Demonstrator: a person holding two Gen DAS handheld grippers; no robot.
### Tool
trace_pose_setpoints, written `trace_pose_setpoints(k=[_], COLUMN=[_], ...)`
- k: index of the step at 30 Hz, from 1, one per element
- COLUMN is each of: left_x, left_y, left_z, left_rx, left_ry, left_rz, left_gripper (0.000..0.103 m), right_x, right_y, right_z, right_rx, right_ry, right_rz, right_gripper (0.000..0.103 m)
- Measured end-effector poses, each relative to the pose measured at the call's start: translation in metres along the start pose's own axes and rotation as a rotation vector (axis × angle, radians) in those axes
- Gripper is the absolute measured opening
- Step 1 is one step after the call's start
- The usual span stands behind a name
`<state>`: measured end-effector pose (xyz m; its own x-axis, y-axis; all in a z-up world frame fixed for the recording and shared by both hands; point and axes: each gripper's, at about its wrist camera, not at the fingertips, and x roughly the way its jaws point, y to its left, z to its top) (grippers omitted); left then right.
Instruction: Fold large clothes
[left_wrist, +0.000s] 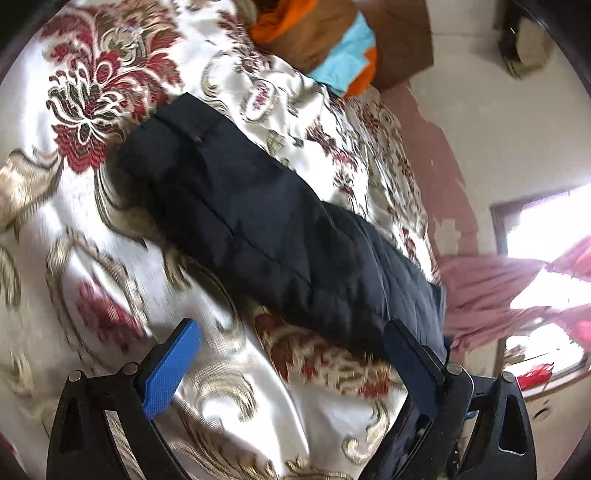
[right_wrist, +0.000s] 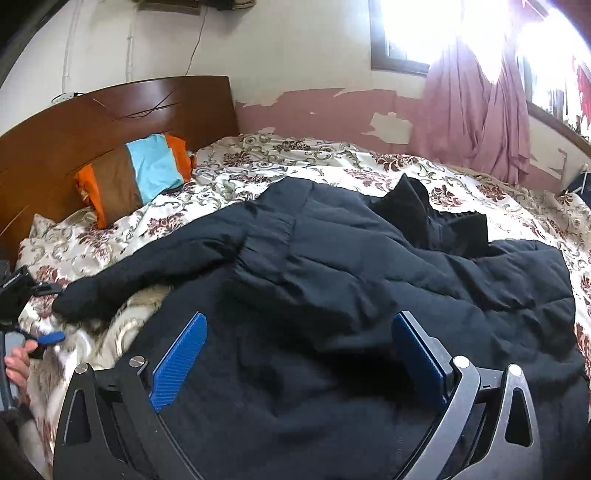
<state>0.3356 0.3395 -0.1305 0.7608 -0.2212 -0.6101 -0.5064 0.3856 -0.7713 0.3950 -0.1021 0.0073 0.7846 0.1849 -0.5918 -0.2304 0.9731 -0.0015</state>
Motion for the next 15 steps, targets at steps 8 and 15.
trace_pose_setpoints(k=[8, 15], left_x=[0.026, 0.029], left_y=[0.029, 0.036], left_z=[0.034, 0.043], left_rx=[-0.162, -0.223], left_ry=[0.048, 0.023], left_rz=[-0.073, -0.093], left_gripper=[0.1, 0.098], right_x=[0.038, 0.073], right_y=[0.011, 0.015], right_z=[0.016, 0.001], right_rx=[0.095, 0.088], right_ry=[-0.001, 0.072], right_rz=[-0.192, -0.252], right_gripper=[0.099, 0.099])
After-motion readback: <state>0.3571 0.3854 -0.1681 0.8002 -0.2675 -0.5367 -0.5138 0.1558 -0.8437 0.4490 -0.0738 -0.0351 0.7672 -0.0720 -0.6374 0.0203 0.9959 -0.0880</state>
